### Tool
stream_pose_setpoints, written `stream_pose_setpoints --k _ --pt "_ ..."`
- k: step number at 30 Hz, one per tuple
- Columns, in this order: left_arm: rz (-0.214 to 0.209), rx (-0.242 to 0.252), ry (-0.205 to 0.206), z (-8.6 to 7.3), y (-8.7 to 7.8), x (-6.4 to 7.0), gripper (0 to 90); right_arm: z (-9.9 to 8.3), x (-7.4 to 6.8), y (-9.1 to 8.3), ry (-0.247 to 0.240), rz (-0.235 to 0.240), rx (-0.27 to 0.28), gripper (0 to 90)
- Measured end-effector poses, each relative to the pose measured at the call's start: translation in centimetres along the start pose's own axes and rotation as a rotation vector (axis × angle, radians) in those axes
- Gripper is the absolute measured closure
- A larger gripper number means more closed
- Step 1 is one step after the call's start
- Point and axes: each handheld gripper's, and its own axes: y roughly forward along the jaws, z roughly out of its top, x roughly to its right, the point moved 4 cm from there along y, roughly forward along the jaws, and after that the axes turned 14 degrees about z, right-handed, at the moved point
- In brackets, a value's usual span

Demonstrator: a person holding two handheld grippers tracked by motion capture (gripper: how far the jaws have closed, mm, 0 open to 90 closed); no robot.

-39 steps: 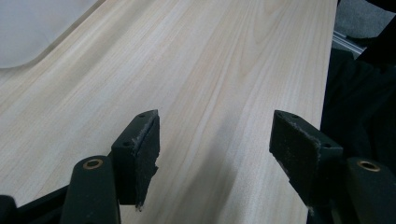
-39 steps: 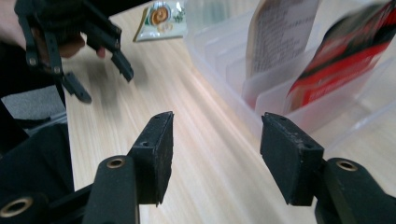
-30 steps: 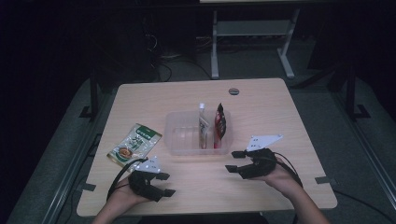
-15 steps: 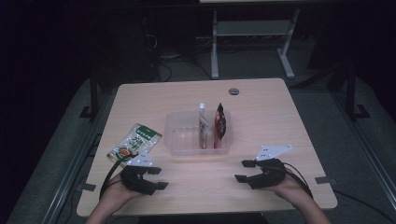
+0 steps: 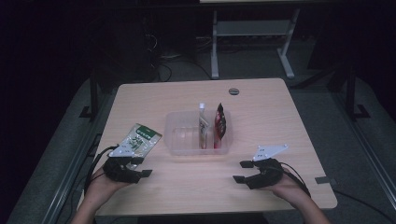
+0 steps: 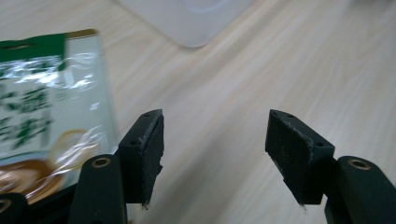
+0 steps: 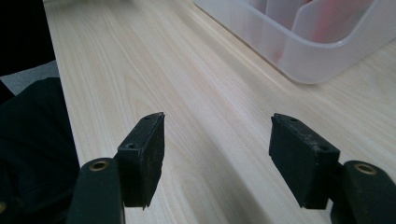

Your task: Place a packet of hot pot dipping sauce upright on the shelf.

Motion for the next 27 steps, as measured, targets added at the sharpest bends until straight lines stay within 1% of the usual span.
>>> stream_pose_setpoints --k 1,2,3,6,8,9,12,13,14,15,16,18,19,20,21,22,23,24,26,27 --pt "0.009 0.000 -0.010 -0.1 -0.1 -0.3 37.2 0.0 0.0 0.0 0.000 0.000 -0.001 35.4" --pt "0.020 0.000 -0.007 -0.1 -0.2 -0.7 37.4 0.0 0.0 0.1 0.002 0.000 -0.002 35.5" --pt "0.030 0.000 -0.018 -0.2 -0.3 -1.0 37.7 0.0 0.0 0.1 0.003 0.000 -0.004 35.4" --pt "0.061 0.007 -0.031 -0.2 -0.6 -2.1 38.8 -0.1 0.0 0.2 0.004 0.002 -0.009 35.4" --pt "0.076 0.015 -0.053 -0.2 -0.8 -2.9 40.8 0.0 0.0 0.2 0.002 0.004 -0.009 35.4" --pt "0.082 0.018 -0.052 -0.1 -0.8 -3.3 42.3 -0.1 0.0 0.3 0.004 0.007 -0.008 35.4" --pt "0.112 0.026 -0.064 0.0 -1.0 -4.4 50.7 -0.1 0.0 0.3 0.004 0.005 -0.015 35.5" --pt "0.112 0.026 -0.064 0.0 -1.0 -4.4 55.5 -0.1 0.0 0.3 0.007 0.006 -0.016 35.4" --pt "0.132 0.031 -0.091 0.1 -1.1 -5.2 59.1 -0.1 0.0 0.3 0.007 0.005 -0.016 35.5" --pt "0.143 0.031 -0.101 0.2 -1.1 -5.7 62.6 -0.1 0.0 0.3 0.007 0.006 -0.016 35.5" --pt "0.152 0.030 -0.118 0.2 -1.1 -6.2 68.0 -0.1 0.0 0.3 0.004 0.003 -0.017 35.5" --pt "0.182 0.041 -0.149 0.4 -1.2 -7.1 75.4 -0.1 0.0 0.4 0.005 0.002 -0.018 35.5" --pt "0.192 0.045 -0.155 0.5 -1.2 -7.7 80.3 -0.1 0.0 0.4 0.005 0.002 -0.018 35.5" --pt "0.200 0.050 -0.169 0.5 -1.2 -8.2 83.0 -0.1 0.0 0.4 0.005 0.003 -0.019 35.5" --pt "0.200 0.050 -0.169 0.5 -1.2 -8.2 83.4 -0.1 0.0 0.4 0.005 0.003 -0.019 35.5" --pt "0.216 0.048 -0.189 0.6 -0.9 -9.3 83.4 -0.2 0.0 0.4 0.005 0.003 -0.023 35.5" --pt "0.216 0.048 -0.189 0.6 -0.9 -9.3 82.6 -0.2 0.0 0.4 0.007 0.003 -0.024 35.5" --pt "0.228 0.043 -0.195 0.6 -0.7 -9.7 82.6 -0.2 0.0 0.4 0.007 0.003 -0.024 35.5" --pt "0.250 0.025 -0.209 0.5 0.1 -10.7 77.2 -0.2 0.0 0.4 0.010 0.001 -0.027 35.5" --pt "0.259 0.012 -0.208 0.3 0.5 -11.1 76.0 -0.2 0.0 0.4 0.009 0.001 -0.027 35.6"
